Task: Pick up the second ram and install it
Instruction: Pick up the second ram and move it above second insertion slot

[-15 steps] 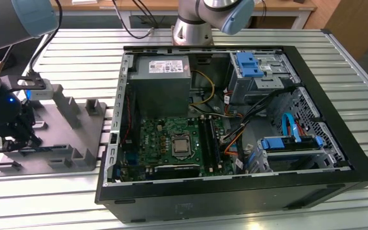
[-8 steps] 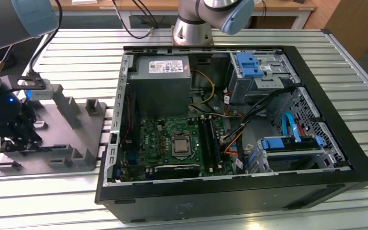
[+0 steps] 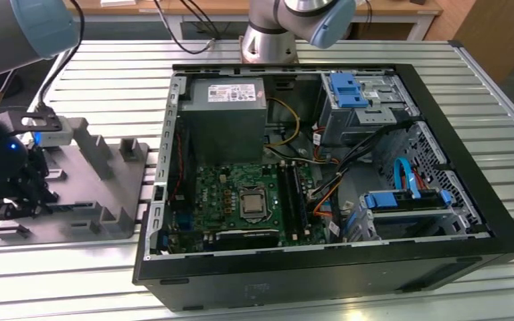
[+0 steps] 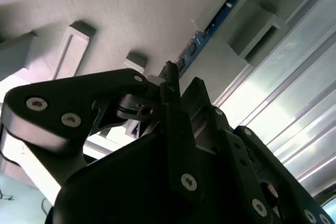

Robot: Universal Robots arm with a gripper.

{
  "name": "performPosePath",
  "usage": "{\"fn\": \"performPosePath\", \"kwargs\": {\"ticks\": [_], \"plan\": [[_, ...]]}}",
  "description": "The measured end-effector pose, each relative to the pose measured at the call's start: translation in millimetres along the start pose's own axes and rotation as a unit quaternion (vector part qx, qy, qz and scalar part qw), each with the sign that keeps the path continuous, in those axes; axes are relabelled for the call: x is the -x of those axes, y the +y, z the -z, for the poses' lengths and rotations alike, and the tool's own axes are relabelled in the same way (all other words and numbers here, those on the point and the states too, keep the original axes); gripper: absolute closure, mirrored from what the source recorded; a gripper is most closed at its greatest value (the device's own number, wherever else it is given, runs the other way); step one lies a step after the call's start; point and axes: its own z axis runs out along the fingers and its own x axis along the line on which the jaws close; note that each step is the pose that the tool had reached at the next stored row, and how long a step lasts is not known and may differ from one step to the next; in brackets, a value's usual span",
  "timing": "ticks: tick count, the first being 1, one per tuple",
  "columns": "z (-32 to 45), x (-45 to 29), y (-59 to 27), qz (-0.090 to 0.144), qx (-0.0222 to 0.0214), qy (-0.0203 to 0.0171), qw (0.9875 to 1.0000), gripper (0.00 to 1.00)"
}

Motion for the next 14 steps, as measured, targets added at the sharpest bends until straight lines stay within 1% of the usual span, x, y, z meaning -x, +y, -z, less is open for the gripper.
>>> {"fn": "performPosePath", "kwargs": {"ticks": [5,7,9,14], "plan": [[-9.1,-1.1,-0.5,0.000,0.0001,-0.0001,1.0000,0.70],[-11.8,-1.0,-0.6,0.000,0.0001,-0.0019,1.0000,0.70],[-12.9,-0.9,-0.6,0.000,0.0001,-0.0037,1.0000,0.70],[-13.1,-0.9,-0.7,0.000,0.0000,-0.0041,1.0000,0.70]]}}
